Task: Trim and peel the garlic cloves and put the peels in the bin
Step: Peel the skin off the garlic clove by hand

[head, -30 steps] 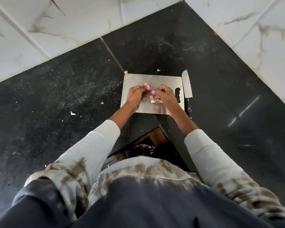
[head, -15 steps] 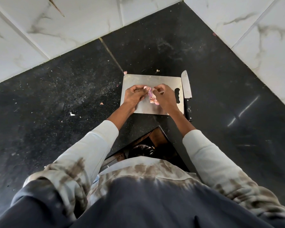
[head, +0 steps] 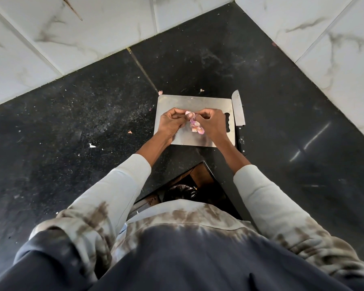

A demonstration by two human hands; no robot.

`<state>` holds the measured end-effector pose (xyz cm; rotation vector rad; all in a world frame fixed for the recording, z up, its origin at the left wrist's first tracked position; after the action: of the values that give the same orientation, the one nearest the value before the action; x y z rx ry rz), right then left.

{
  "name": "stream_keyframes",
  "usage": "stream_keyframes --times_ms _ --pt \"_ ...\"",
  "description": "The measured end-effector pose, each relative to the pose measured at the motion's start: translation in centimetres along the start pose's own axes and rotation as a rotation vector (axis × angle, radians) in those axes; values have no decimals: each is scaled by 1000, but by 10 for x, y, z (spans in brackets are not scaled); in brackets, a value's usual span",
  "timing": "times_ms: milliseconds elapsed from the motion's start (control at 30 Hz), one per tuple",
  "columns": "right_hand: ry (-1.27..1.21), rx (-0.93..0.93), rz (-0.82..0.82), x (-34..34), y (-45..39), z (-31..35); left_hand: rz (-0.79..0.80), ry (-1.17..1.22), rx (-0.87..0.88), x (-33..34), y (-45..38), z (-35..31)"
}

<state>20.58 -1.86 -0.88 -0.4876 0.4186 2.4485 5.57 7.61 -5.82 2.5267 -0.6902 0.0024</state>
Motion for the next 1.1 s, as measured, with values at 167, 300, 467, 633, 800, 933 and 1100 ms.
stream_keyframes --times_ms 167,300,467,633,800,933,1100 --pt "9 26 -63 -5 -1 -5 55 58 -34 9 6 -2" --pt "-10 12 -54 -6 -3 -3 42 28 -60 9 6 -2" --pt "-22 15 -53 -5 -6 -1 37 59 -73 13 7 -1" --pt "-58 28 -35 -5 -8 -3 61 71 -61 12 4 -1" --pt "-108 58 -39 -7 -7 -3 44 77 -53 9 5 -1" --pt "-107 83 -32 -9 -7 -8 44 80 -86 8 6 -1" --pt "-126 128 -35 -8 -6 -17 6 77 -100 2 6 -2"
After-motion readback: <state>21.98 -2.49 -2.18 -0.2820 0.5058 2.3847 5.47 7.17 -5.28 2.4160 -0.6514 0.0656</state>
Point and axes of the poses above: each hand's wrist, its own y-axis away from the middle knuckle, its own x-axis out of the palm, z = x × y, the point moved 8 cm from there along -y, towards the middle knuckle, and after that the axes turned 4 degrees about -y, right-handed, at the moved point
